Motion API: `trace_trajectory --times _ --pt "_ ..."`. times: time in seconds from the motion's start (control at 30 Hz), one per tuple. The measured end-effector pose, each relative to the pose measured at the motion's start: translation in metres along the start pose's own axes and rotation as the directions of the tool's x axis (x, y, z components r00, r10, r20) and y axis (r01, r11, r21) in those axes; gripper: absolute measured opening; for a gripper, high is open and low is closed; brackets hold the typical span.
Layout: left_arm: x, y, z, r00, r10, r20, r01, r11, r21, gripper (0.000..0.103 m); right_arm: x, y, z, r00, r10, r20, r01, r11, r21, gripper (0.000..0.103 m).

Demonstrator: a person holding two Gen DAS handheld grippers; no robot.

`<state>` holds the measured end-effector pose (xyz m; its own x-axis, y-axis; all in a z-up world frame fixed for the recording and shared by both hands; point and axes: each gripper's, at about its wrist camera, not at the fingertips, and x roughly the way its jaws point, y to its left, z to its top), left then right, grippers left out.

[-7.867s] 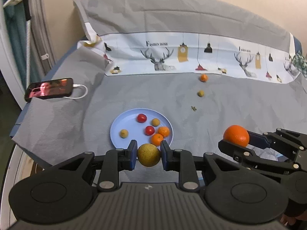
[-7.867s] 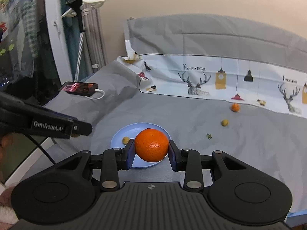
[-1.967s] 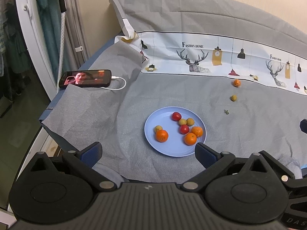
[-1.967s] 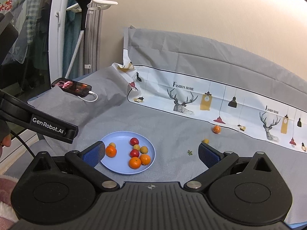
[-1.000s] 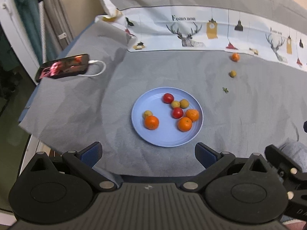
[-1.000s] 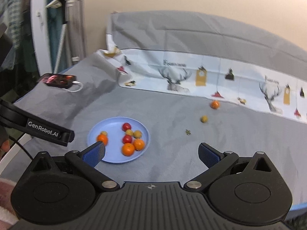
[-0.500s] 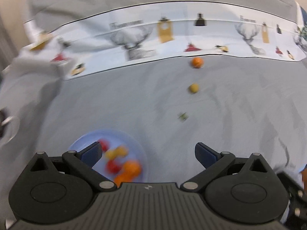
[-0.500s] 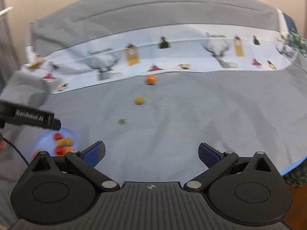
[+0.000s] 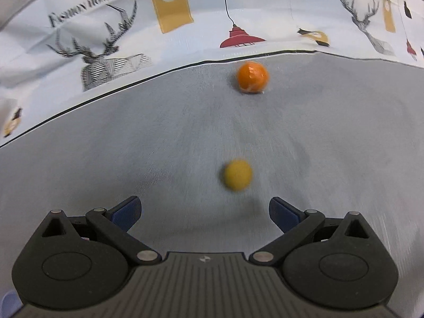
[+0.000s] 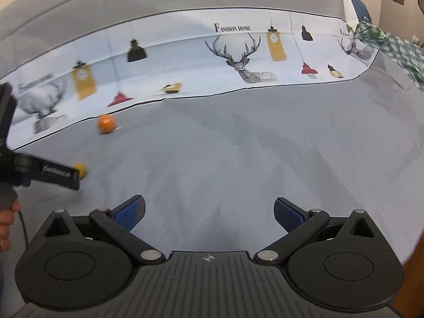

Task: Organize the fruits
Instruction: 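Grasp a yellow fruit with the left tool while the right tool grasps the wrapped orange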

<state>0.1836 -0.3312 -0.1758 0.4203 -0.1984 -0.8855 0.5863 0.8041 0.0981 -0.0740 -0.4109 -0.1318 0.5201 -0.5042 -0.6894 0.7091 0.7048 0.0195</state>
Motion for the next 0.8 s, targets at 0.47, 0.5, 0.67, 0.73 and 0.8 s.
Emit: trace_trajectory --times 0.47,0.5,0.67,0.73,0.8 --pt "0.018 0.056 0.002 0.992 -0.105 0.066 0.104 0.994 0.023 0.029 0.134 0.08 0.04 0.98 0.198 0.03 -0.189 0.964 -0.19 0.102" --pt "0.016 0.06 0.001 0.992 -0.11 0.067 0.109 0.994 0.023 0.029 0.141 0.091 0.042 0.974 0.227 0.024 -0.218 0.954 -0.207 0.102" --pt "0.015 0.073 -0.003 0.988 -0.147 0.048 0.147 0.989 -0.002 0.035 0.184 0.144 0.056 0.954 0.301 0.002 -0.291 0.923 -0.25 0.102" --pt "0.015 0.076 -0.003 0.986 -0.161 0.048 0.162 0.987 -0.001 0.035 0.198 0.159 0.063 0.957 0.291 0.009 -0.279 0.927 -0.252 0.102" --pt "0.014 0.076 -0.004 0.986 -0.159 0.052 0.158 0.987 0.014 0.028 0.21 0.17 0.067 0.964 0.263 0.039 -0.243 0.93 -0.276 0.102"
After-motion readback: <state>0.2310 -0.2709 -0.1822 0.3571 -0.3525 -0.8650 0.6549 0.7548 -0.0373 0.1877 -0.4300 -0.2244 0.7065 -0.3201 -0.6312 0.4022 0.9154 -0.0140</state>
